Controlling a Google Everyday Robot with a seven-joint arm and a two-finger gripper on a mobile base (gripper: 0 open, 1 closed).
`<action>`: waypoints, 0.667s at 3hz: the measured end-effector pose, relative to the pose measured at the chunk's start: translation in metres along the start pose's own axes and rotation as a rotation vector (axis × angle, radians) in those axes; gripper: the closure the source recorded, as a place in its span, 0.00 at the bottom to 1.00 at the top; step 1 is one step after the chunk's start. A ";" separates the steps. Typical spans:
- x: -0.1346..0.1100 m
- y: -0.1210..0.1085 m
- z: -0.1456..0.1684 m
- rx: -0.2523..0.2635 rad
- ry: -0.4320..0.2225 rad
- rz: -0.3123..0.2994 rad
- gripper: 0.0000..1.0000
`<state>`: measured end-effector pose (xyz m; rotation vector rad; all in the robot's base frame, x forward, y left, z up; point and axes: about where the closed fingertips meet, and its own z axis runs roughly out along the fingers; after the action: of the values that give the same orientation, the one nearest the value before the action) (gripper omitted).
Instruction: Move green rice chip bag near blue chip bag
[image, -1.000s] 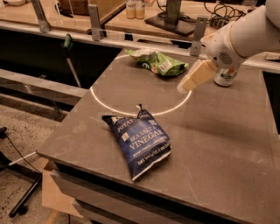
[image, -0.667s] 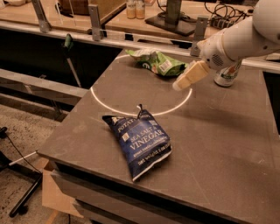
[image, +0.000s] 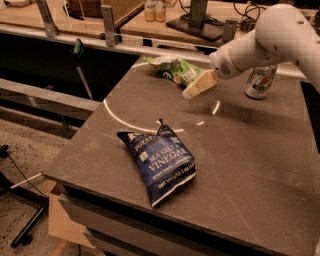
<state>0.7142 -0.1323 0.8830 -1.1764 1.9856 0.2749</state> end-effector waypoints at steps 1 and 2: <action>-0.006 -0.008 0.028 0.017 0.014 0.033 0.00; -0.014 -0.012 0.053 0.014 0.016 0.043 0.25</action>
Offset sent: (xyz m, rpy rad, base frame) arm 0.0552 0.0410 -0.0251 0.0127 0.0191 -0.0513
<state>0.7548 -0.1009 0.8606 -1.1316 2.0250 0.2736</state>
